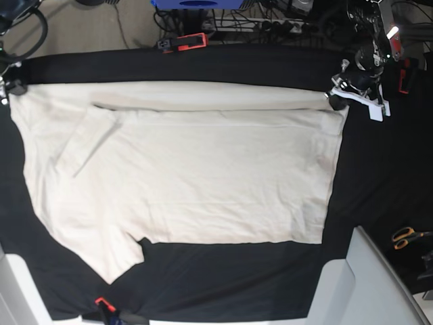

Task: Fold the T-shirt properly
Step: 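Pull the folded edge back toward the arms to flatten the shirt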

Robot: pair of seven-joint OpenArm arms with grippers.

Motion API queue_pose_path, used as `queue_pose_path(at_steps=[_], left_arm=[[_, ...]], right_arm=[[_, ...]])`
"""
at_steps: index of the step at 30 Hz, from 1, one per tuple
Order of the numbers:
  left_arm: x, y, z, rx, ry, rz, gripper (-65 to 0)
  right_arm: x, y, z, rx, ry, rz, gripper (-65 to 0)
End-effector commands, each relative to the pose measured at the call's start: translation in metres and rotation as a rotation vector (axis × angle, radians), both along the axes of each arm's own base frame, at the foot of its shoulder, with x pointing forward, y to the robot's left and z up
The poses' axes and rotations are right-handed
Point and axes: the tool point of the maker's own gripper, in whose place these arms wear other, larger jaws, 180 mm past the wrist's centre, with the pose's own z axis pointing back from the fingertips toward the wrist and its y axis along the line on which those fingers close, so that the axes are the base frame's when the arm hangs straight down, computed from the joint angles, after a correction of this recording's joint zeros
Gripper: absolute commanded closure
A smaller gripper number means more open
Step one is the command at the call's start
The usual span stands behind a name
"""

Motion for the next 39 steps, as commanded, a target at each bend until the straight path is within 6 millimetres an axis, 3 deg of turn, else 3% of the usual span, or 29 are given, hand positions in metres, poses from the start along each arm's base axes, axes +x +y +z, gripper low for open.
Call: queue_pose_path(at_steps=[1, 10, 18, 26, 31, 33, 34, 37, 39], left_arm=[[-0.003, 0.020, 0.009, 0.048, -0.017, 0.029, 0.0], [-0.023, 0.021, 0.018, 0.085, -0.007, 0.005, 0.0], [-0.037, 0.021, 0.012, 0.081, 0.026, 0.007, 0.0], [-0.035, 0.018, 0.011, 0.078, 0.026, 0.002, 0.0], [-0.041, 0.016, 0.007, 0.058, 0.083, -0.013, 0.0], [-0.044, 0.016, 0.007, 0.059, 0.087, -0.015, 0.0], [-0.044, 0.016, 0.007, 0.059, 0.090, -0.016, -3.1], [-0.048, 0.019, 0.006, 0.059, 0.097, -0.007, -27.5], [-0.059, 0.033, 0.007, 0.071, 0.104, 0.044, -37.8]], right_arm=[[0.000, -0.021, 0.012, -0.058, -0.018, -0.015, 0.0], [-0.014, -0.020, 0.007, -0.056, 0.012, -0.014, 0.0], [-0.025, -0.019, 0.004, -0.055, 0.034, -0.014, 0.0], [-0.024, -0.018, 0.003, -0.052, 0.036, -0.006, 0.0], [-0.026, -0.017, 0.002, -0.045, 0.040, -0.013, -1.2], [-0.028, -0.012, 0.001, -0.020, 0.050, 0.001, -6.0], [-0.029, -0.009, 0.000, -0.006, 0.056, 0.011, -10.2], [-0.031, -0.007, 0.000, 0.009, 0.061, 0.012, -21.2], [-0.036, -0.005, -0.002, 0.022, 0.059, -0.014, -24.9]])
